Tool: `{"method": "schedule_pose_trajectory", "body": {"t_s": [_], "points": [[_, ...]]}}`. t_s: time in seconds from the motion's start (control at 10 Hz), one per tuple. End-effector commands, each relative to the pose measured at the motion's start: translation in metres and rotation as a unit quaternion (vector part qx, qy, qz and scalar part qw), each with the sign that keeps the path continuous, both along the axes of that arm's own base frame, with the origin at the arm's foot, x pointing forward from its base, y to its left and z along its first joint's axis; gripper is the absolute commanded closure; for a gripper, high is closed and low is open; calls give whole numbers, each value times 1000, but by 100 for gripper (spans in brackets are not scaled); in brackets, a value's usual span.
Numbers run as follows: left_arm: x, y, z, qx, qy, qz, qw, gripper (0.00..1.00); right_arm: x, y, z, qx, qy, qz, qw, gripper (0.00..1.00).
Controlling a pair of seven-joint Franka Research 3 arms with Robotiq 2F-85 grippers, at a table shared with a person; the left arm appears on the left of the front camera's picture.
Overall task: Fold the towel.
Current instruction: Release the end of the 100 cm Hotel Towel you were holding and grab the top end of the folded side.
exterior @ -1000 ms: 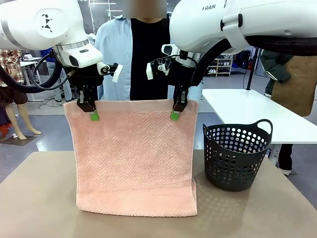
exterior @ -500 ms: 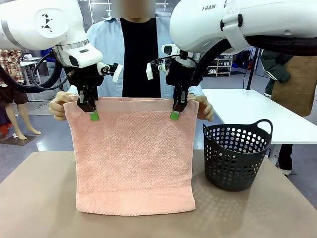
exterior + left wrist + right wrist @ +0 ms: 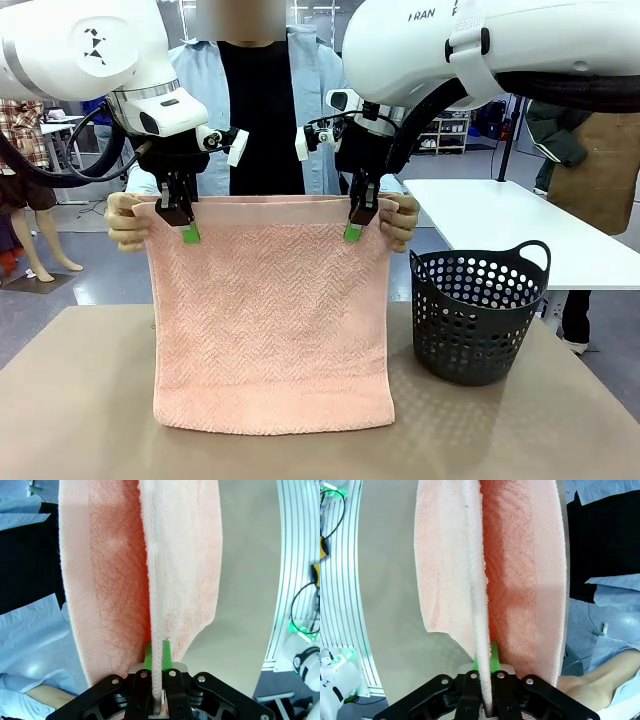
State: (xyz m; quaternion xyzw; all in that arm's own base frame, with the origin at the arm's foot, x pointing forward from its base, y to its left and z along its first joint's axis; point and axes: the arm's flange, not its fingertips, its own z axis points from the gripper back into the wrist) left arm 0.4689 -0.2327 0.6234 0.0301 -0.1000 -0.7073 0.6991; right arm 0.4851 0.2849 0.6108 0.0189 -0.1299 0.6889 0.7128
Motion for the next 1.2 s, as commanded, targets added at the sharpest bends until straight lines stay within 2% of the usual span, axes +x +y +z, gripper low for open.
{"method": "schedule_pose_trajectory", "body": {"t_s": [0.0,0.1,0.2,0.3,0.4,0.6,0.7,0.9,1.1], "points": [[-2,-1,5,3,-5,-4,1000,58,-3,1,1,-7,1,-4,1000,68],[-4,-2,8,9,-4,-5,1000,55,-4,1,2,-11,3,-4,1000,62],[-5,-2,13,0,-5,-8,1000,19,-7,3,8,-6,3,-1,1000,33],[-5,-2,22,4,-12,-12,1000,17,-9,4,18,-13,-10,-4,1000,27],[-7,-1,32,-6,-12,-9,1000,0,-11,5,26,-7,-12,-5,1000,0],[-12,5,58,5,-29,-9,1000,0,-18,6,51,-24,-37,0,999,0],[-15,9,71,-3,-41,-7,999,16,-22,10,62,-29,-50,8,998,20],[-17,13,89,5,-40,8,999,0,-23,10,82,-36,-63,13,997,0],[-11,17,95,5,-43,31,999,0,-21,10,92,-38,-73,22,996,0]]}}
